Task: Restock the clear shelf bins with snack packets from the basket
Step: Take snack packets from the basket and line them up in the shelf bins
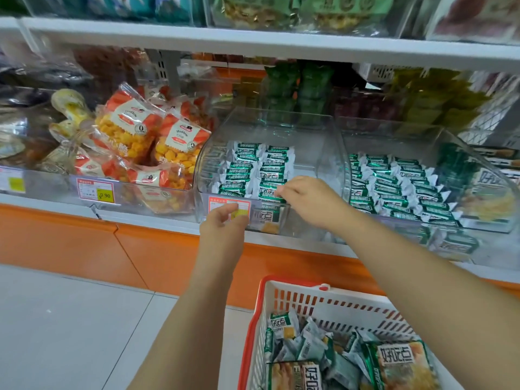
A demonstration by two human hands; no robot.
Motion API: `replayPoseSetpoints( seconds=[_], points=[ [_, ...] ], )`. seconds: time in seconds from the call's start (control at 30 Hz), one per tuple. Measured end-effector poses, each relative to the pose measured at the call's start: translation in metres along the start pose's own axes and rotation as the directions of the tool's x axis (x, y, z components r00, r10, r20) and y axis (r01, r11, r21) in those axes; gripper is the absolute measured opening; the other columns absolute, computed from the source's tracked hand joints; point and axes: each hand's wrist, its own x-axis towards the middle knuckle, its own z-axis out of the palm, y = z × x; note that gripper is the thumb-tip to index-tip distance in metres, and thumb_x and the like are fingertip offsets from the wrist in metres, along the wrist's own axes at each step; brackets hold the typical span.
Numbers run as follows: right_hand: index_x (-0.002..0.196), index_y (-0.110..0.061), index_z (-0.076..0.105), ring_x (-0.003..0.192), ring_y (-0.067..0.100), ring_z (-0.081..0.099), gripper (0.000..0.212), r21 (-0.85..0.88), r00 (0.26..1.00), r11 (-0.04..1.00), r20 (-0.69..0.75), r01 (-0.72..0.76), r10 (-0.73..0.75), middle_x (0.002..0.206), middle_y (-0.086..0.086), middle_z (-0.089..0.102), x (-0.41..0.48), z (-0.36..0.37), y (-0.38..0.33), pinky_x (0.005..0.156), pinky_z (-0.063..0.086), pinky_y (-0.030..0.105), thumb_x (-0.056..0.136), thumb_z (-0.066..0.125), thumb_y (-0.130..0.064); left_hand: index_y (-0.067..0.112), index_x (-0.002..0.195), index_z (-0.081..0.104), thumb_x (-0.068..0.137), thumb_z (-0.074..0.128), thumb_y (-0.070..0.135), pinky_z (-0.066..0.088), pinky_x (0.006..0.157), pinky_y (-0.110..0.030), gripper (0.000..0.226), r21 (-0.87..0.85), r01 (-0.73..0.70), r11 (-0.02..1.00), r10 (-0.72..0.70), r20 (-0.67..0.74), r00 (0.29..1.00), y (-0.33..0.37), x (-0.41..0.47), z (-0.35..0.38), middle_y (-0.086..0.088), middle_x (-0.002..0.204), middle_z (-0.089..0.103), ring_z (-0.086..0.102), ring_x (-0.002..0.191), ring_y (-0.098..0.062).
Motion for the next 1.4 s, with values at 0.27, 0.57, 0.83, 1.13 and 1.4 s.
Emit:
replayPoseSetpoints(
  seconds=[0.27, 0.57, 0.83, 1.13, 1.4],
  points=[
    [0.095, -0.015, 0.071, 0.078, -0.005, 0.053, 0.016, 0.201, 0.941, 0.972, -0.335, 0.12, -0.047, 0.087, -0.01, 0.063, -0.125, 0.052, 0.068, 0.071, 0.038, 0.006, 0.093, 0.056, -0.017, 0.015, 0.112, 0.059, 0.092, 0.049, 0.009, 0.041, 0.055, -0.017, 0.024, 0.471, -0.203, 0.859, 0.146, 0.155, 0.977, -0.059, -0.033, 0.038, 0.006, 0.091, 0.059, 0.054, 0.071, -0.011],
    [0.121, -0.015, 0.061, 0.108, 0.017, 0.058, 0.026, 0.123, 0.834, 0.856, 0.328, -0.502, 0.443, 0.126, 0.003, 0.06, -0.205, 0.128, 0.18, 0.082, 0.044, 0.016, 0.096, 0.054, -0.018, 0.02, 0.122, 0.057, 0.093, 0.045, 0.015, 0.052, 0.087, -0.034, 0.032, 0.849, -0.192, 0.492, -0.231, 0.34, 0.912, -0.189, -0.075, 0.069, -0.004, 0.122, 0.061, 0.061, 0.096, -0.021],
    [0.132, -0.016, 0.052, 0.12, 0.019, 0.053, 0.036, -0.004, 0.741, 0.858, 0.502, -0.514, 0.446, 0.137, 0.004, 0.051, -0.211, 0.159, 0.211, 0.101, 0.043, 0.031, 0.095, 0.055, -0.018, 0.028, 0.149, 0.023, 0.098, 0.042, 0.037, 0.031, 0.111, -0.046, 0.055, 0.904, -0.255, 0.344, -0.479, 0.403, 0.78, -0.267, -0.089, 0.089, -0.001, 0.156, 0.017, 0.021, 0.142, -0.027],
    [0.145, -0.023, 0.032, 0.132, 0.022, 0.04, 0.06, 0.021, 0.839, 0.922, 0.423, -0.387, 0.342, 0.15, 0.003, 0.036, -0.163, 0.207, 0.213, 0.107, 0.036, 0.035, 0.092, 0.058, -0.016, 0.04, 0.139, 0.038, 0.089, 0.056, 0.044, 0.037, 0.106, -0.038, 0.053, 0.88, -0.149, 0.451, -0.408, 0.352, 0.843, -0.27, -0.086, 0.085, 0.01, 0.143, 0.027, 0.034, 0.128, -0.017],
    [0.125, -0.016, 0.056, 0.106, 0.022, 0.054, 0.044, 0.001, 0.902, 0.944, 0.295, -0.329, 0.314, 0.117, 0.004, 0.061, -0.147, 0.223, 0.211, 0.085, 0.044, 0.032, 0.084, 0.069, -0.028, 0.043, 0.135, 0.04, 0.085, 0.058, 0.048, 0.036, 0.105, -0.041, 0.053, 0.881, -0.118, 0.459, -0.397, 0.322, 0.86, -0.28, -0.083, 0.085, 0.011, 0.139, 0.029, 0.033, 0.125, -0.02]
  ],
)
